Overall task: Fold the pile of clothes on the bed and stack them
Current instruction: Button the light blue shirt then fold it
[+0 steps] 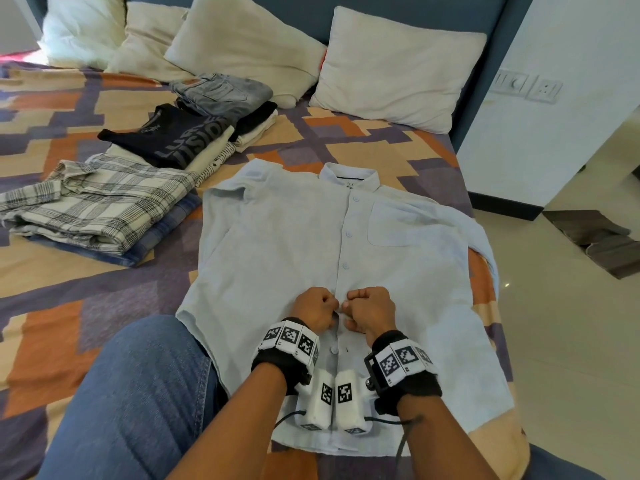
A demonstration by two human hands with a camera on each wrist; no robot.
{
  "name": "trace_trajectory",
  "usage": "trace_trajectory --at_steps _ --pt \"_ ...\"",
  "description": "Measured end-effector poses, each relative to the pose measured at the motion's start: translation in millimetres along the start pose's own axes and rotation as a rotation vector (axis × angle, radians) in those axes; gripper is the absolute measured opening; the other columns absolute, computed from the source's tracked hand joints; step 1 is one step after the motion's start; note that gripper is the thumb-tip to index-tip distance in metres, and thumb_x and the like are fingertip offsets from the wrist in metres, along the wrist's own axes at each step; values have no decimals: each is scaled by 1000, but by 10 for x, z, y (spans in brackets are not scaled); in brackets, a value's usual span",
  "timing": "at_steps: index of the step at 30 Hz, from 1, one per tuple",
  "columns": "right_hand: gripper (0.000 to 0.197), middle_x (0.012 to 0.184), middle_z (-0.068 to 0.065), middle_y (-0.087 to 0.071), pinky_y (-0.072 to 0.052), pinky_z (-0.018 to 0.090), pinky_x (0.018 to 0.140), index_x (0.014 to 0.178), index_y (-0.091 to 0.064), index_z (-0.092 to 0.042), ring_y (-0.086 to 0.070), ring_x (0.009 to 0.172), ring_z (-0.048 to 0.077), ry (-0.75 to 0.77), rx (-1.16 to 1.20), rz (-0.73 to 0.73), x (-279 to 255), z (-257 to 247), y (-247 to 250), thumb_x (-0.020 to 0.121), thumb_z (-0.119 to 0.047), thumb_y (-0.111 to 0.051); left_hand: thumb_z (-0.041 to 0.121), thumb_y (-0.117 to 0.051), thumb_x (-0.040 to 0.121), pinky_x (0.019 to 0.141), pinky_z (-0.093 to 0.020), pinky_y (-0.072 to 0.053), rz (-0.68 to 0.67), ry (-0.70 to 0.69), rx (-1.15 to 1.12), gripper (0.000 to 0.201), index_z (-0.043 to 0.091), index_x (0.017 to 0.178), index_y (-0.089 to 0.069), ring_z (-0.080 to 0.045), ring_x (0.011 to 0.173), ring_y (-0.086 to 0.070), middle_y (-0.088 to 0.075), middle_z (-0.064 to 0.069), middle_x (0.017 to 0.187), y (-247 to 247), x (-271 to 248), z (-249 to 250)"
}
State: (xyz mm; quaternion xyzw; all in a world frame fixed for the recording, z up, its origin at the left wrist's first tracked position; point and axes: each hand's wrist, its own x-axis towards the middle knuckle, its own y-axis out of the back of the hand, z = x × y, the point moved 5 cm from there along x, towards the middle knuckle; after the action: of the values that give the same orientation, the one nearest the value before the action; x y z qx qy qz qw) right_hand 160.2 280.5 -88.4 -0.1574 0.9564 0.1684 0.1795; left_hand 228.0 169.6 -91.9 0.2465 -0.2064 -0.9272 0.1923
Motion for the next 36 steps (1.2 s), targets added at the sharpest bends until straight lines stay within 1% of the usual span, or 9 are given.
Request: trace_trajectory --at_steps 3,6,10,15,20,25,30,33,36 --pt "28 84 14 -64 -61 50 66 69 -62 -9 -60 64 25 17 -69 -23 24 -11 -45 78 16 -54 6 -53 93 44 -20 -44 -46 14 -81 29 10 65 -56 -8 39 -52 -57 -6 57 21 -22 23" --pt "30 105 18 -62 -58 34 52 98 -60 -8 -62 69 26 -13 -56 -38 76 35 -51 80 14 -53 5 -53 94 40 -21 -47 -30 42 -103 24 1 72 -62 -9 34 -53 -59 -9 57 41 -26 74" --pt "32 113 25 -61 -49 26 45 104 -57 -4 -58 65 28 -34 -29 -81 115 84 -86 79 15 -50 12 -55 90 64 -34 -58 35 77 127 20 -6 87 -64 -31 69 -68 -68 -18 83 15 -39 197" --pt "28 106 22 -62 -61 40 63 101 -58 -6 -65 75 28 -68 18 -125 71 75 -35 82 14 -55 14 -53 92 72 -32 -46 20 62 408 19 1 105 -60 -36 103 -62 -60 -19 116 25 -113 264" --pt "30 95 16 -64 -61 34 63 104 -56 -3 -68 71 23 -27 89 -103 -219 87 163 81 7 -72 27 -68 88 56 -32 -57 103 100 -25 18 13 91 -57 -28 62 -68 -68 -11 91 181 -375 84" --pt "44 92 7 -65 -53 27 69 91 -62 -5 -64 81 20 73 -256 -91 -616 221 213 65 -22 -92 12 -68 86 60 -38 -61 173 126 -177 18 1 72 -70 -27 58 -71 -71 -13 67 45 -775 -132" --pt "23 72 9 -51 -31 25 51 68 -50 -12 -50 70 26 233 -715 -36 -861 207 96 83 -18 -66 16 -71 78 60 -33 -60 195 49 15 18 5 64 -74 -22 57 -69 -70 -10 60 -82 -868 -114" --pt "18 71 10 -57 -30 24 50 69 -57 -9 -49 68 25 248 -688 -7 -934 155 108 82 -16 -67 20 -72 79 59 -35 -60 204 33 53 24 8 59 -73 -23 52 -67 -67 -9 55 -96 -898 -115" --pt "39 52 3 -52 -33 22 47 47 -51 -15 -49 52 17 207 -470 20 -1005 137 167 79 -13 -73 19 -69 83 65 -35 -60 165 31 43 23 1 70 -74 -27 64 -70 -70 -12 65 -75 -920 -91"
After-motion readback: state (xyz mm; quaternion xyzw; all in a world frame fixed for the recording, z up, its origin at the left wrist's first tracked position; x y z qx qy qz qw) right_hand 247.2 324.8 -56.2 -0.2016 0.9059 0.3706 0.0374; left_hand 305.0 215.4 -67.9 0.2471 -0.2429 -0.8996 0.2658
